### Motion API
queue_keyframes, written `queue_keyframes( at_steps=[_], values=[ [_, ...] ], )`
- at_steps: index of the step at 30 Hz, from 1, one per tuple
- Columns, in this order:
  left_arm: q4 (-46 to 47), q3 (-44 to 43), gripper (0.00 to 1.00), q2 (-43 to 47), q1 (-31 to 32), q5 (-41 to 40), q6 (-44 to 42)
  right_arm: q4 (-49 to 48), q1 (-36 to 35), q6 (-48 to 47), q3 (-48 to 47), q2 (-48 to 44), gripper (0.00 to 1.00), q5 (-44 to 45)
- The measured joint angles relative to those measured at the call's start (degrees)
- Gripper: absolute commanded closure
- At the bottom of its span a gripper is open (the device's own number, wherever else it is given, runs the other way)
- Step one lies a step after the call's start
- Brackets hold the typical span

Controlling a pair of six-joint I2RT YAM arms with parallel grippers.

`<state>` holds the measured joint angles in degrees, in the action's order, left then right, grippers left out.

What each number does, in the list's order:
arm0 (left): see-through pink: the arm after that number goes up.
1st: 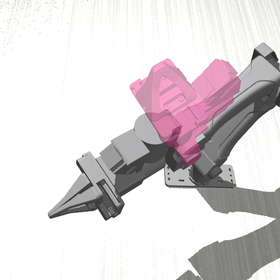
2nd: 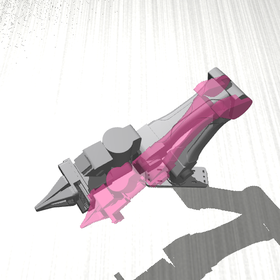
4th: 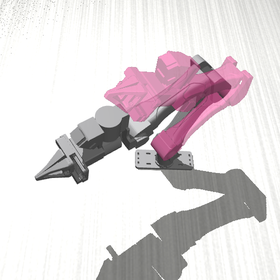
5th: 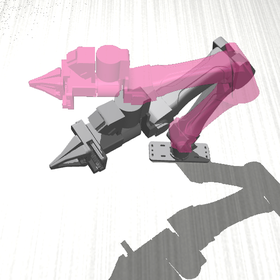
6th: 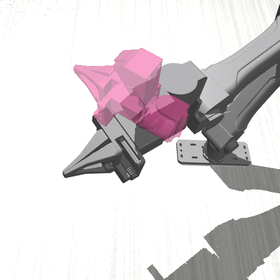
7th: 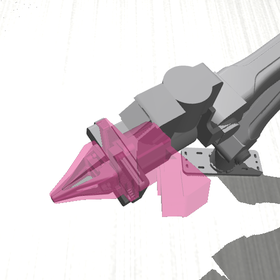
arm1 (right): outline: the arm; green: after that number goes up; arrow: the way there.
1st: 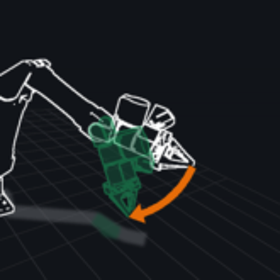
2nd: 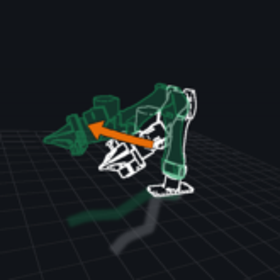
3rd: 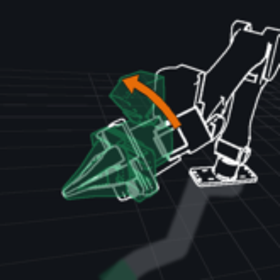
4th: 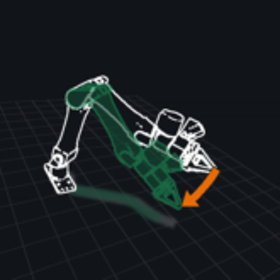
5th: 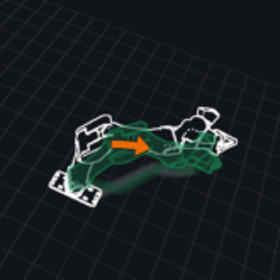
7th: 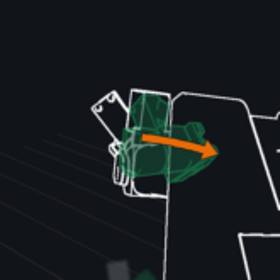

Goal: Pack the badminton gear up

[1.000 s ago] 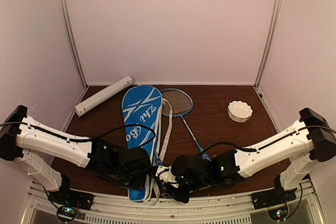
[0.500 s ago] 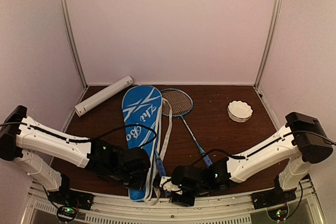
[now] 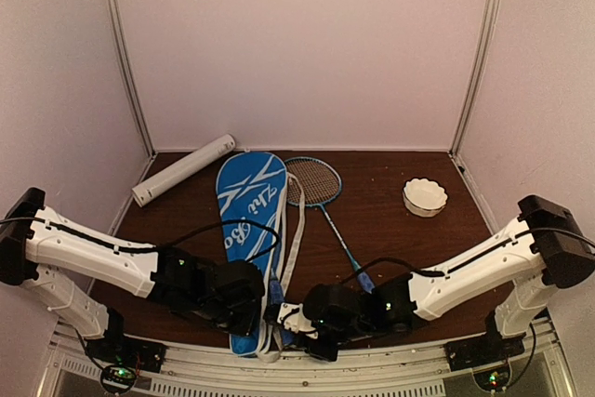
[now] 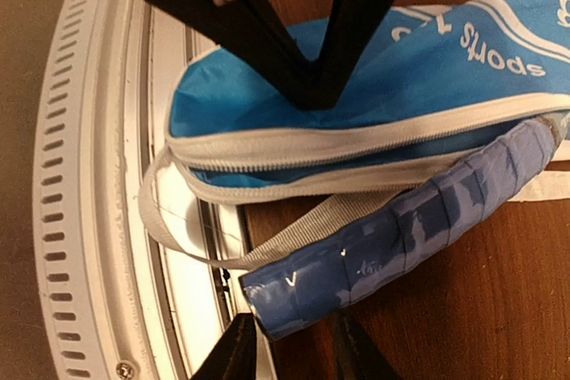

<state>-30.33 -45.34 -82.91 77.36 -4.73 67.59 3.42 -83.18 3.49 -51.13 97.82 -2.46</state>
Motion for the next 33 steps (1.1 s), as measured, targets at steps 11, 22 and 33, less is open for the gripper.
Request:
queue_keyframes(
  at_steps=[11, 22, 33],
  values=[
    [1.9, 0.2, 1.00, 0.7, 0.0, 0.0, -0.5, -5.2, 0.0, 0.8, 1.0, -2.0, 0.64, 0.4],
    [2.5, 1.2, 1.00, 2.0, 0.0, -0.2, -0.5, -3.0, 1.0, 0.7, 6.7, -3.4, 0.47, -0.7],
    [3.8, 2.0, 1.00, 2.0, 0.0, -0.2, -1.8, 0.7, 1.3, 0.8, 1.0, 2.4, 0.61, -0.3]
  ],
)
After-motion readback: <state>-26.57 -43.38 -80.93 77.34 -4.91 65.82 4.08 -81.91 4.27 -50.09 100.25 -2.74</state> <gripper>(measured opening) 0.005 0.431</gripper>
